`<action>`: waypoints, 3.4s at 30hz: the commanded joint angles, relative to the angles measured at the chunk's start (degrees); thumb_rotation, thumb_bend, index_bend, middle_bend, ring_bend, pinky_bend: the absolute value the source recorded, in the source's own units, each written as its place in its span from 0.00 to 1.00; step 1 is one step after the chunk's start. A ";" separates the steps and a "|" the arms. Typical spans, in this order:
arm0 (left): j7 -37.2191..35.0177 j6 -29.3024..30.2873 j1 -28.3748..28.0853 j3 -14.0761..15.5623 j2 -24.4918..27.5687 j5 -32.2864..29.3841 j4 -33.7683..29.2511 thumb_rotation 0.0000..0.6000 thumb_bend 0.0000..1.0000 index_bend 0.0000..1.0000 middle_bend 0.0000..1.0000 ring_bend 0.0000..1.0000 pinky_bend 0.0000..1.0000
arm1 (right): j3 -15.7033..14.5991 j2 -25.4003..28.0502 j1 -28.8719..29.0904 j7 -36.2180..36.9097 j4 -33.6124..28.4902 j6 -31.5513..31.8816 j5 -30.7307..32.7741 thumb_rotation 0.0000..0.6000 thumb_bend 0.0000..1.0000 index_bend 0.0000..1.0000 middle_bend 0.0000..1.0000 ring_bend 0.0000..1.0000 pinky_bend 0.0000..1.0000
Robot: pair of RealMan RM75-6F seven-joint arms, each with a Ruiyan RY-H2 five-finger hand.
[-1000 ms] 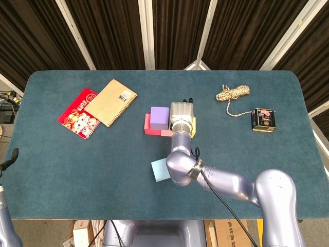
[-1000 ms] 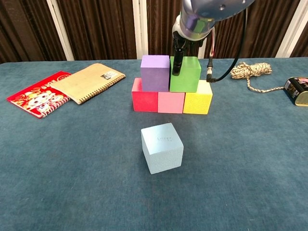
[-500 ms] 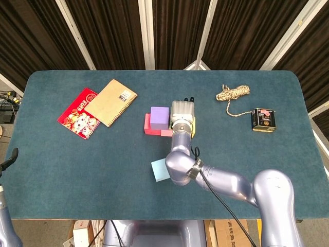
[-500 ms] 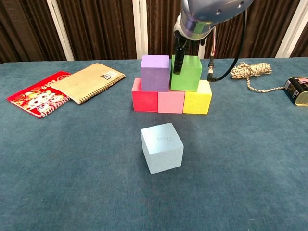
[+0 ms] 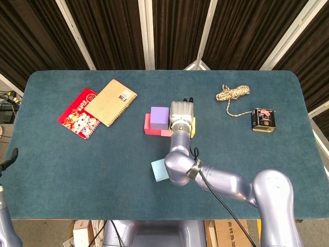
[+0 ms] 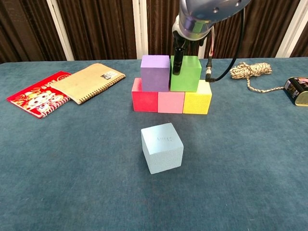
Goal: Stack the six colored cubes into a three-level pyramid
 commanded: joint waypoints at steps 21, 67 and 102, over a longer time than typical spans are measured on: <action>0.08 -0.09 -0.07 0.01 -0.09 -0.03 0.14 1.00 0.31 0.07 0.10 0.00 0.00 | 0.63 -0.06 -0.09 -0.91 0.16 0.33 0.64 1.00 0.67 0.28 0.23 0.09 0.00; 0.19 0.08 -0.11 0.01 -0.32 0.03 0.25 1.00 0.31 0.07 0.10 0.00 0.00 | 1.85 1.27 -0.04 -3.80 -2.29 1.39 3.43 1.00 0.55 0.20 0.21 0.05 0.00; 0.43 0.26 -0.12 -0.10 -0.57 -0.06 0.40 1.00 0.31 0.07 0.10 0.00 0.00 | 1.24 1.48 0.06 -4.75 -2.80 1.55 3.90 1.00 0.40 0.16 0.20 0.03 0.00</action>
